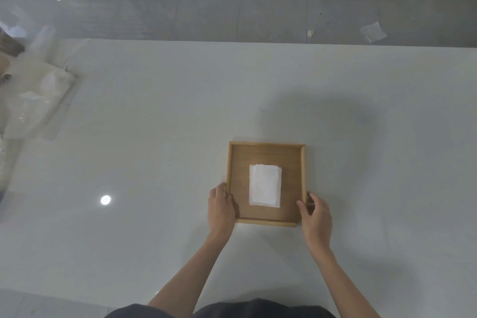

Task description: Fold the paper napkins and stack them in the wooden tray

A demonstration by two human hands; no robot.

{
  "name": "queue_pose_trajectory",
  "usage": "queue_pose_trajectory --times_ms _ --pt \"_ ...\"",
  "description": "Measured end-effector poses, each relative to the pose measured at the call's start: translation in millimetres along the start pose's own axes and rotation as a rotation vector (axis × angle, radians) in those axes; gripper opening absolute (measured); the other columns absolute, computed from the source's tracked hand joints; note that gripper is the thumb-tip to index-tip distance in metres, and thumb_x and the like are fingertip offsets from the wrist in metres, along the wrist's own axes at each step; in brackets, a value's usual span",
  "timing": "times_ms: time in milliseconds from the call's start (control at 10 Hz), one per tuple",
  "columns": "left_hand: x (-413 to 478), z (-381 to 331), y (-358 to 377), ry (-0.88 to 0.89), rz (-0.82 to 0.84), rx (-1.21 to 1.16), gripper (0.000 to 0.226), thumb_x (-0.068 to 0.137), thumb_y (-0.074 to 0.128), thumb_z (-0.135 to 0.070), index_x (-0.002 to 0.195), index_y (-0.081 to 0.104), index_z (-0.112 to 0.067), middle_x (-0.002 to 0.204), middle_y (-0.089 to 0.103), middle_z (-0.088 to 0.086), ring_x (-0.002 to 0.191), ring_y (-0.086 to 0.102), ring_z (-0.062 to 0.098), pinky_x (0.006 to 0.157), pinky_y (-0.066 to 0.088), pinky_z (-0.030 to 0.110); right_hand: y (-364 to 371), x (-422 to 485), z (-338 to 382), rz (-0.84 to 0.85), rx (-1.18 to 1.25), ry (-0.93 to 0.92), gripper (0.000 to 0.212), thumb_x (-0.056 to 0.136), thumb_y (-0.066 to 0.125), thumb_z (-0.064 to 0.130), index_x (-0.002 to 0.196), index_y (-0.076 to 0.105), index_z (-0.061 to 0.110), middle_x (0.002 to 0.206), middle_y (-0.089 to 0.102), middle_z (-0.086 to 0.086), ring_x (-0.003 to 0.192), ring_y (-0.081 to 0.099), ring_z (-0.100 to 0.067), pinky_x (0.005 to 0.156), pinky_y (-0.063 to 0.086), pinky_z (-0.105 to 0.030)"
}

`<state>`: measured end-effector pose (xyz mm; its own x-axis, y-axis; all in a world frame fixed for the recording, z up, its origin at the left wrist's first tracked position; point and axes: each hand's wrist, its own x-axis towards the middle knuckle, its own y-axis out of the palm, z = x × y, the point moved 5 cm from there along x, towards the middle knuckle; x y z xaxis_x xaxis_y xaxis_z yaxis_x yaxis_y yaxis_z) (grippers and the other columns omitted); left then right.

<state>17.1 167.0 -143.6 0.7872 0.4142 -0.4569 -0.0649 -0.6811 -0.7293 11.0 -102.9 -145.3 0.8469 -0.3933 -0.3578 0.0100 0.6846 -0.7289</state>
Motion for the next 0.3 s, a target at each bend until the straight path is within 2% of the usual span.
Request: queue_pose_trajectory --times_ms 100,200,300 --pt "-11 -14 2 0.267 -0.005 0.254 0.059 0.098 0.055 -0.028 0.152 0.030 -0.028 0.158 0.026 0.007 0.140 0.033 0.028 0.113 0.035 0.044 -1 -6 17 -0.108 -0.233 -0.203 0.057 0.088 0.073 0.035 0.137 0.055 0.011 0.131 0.060 -0.012 0.123 0.055 -0.034 0.098 0.046 -0.045" --pt "-11 -16 12 0.443 -0.002 0.440 0.068 0.096 0.055 -0.042 0.156 0.026 -0.025 0.164 0.020 0.014 0.149 0.024 0.037 0.119 0.027 0.047 8 -5 22 -0.059 -0.417 -0.335 0.073 0.090 0.050 0.058 0.149 0.044 0.016 0.150 0.050 -0.009 0.141 0.040 -0.038 0.115 0.030 -0.050" --pt "-7 -12 13 0.437 0.058 0.563 0.073 0.097 0.039 -0.058 0.159 0.012 -0.028 0.167 0.002 0.013 0.154 0.003 0.038 0.124 0.008 0.050 18 -1 11 0.121 -0.553 -0.330 0.088 0.086 0.022 0.077 0.159 0.019 0.029 0.166 0.022 -0.005 0.153 0.012 -0.040 0.122 0.010 -0.056"
